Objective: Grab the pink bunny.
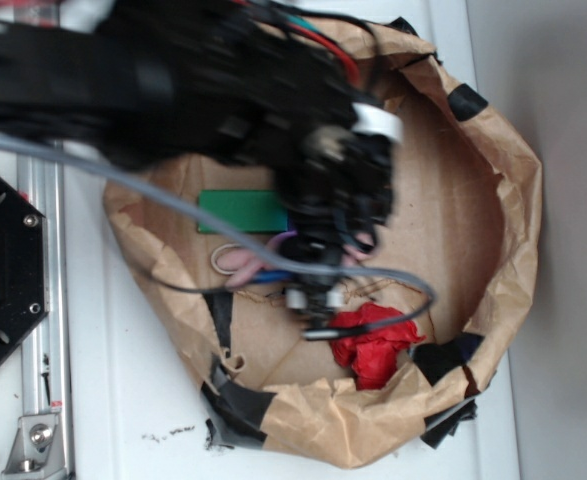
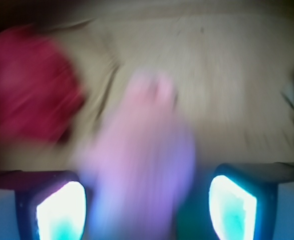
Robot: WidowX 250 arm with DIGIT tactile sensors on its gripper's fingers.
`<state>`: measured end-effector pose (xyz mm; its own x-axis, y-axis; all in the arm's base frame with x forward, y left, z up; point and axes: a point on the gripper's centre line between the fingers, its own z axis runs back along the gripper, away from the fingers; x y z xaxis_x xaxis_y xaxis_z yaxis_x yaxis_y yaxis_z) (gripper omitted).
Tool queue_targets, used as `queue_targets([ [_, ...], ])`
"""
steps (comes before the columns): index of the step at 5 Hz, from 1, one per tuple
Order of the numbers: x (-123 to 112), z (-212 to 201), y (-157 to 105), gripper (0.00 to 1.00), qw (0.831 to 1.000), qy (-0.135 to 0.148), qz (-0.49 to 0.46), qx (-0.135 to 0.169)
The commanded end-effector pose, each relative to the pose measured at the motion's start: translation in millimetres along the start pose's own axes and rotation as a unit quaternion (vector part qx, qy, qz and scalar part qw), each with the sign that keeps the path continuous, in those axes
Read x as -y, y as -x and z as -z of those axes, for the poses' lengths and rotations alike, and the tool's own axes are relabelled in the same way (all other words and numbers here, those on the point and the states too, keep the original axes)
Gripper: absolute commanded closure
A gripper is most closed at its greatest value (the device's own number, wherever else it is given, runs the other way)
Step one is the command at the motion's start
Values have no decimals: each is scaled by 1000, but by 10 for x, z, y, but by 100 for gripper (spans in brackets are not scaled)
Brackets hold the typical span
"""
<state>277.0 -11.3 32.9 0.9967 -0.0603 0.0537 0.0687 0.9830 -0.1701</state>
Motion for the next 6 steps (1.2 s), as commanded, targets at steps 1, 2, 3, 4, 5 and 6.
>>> queue_targets([
  [1,271,91,-263,100,996,-63,58,-8],
  [2,257,-202,-185,100,996,-32,76,-28],
  [3,171,-731,-59,100,997,-20,77,-6],
  [4,57,-1255,135,100,999,-6,2,50],
  [5,11,-1763,289,100,992,-24,-49,114],
  [6,40,-1830,255,100,991,-42,-58,110],
])
